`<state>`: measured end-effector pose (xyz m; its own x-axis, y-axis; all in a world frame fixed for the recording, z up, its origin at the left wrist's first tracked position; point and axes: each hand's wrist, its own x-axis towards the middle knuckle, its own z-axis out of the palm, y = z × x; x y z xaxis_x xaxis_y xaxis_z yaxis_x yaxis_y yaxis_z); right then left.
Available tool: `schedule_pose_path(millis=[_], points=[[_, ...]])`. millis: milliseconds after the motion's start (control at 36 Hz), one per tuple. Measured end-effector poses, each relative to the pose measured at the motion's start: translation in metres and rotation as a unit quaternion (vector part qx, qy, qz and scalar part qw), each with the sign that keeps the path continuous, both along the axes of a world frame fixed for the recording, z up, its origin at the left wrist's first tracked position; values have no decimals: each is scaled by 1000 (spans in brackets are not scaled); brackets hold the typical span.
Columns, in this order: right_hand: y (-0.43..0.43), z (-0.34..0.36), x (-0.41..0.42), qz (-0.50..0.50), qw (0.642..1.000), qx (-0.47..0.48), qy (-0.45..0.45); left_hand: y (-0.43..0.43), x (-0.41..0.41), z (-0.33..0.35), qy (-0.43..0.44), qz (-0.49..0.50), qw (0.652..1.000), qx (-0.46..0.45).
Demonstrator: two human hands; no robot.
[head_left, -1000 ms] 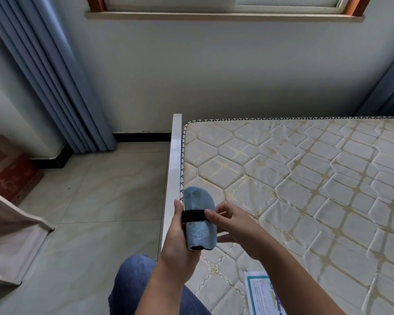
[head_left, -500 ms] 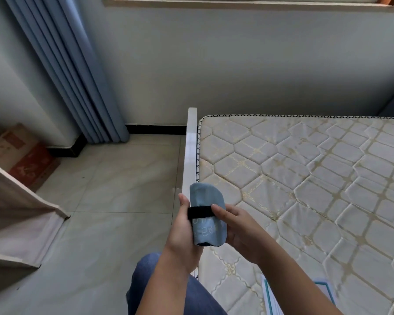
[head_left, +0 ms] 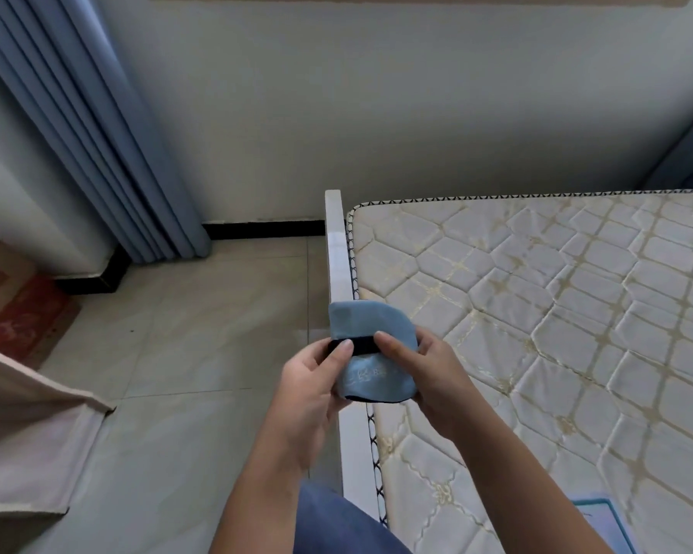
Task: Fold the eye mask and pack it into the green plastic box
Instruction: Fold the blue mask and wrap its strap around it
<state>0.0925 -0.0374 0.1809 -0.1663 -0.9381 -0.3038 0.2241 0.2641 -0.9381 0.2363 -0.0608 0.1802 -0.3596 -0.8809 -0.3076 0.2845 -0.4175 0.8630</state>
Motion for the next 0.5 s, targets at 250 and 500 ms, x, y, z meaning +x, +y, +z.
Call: schedule_pose_path(millis=[250,500], points=[[-14,29,17,-2,999,-18,-36,-25,24,31,0,0,1000,30],[-16,91,11,-8,998,-11,-59,-38,19,95,14,-31,998,55]])
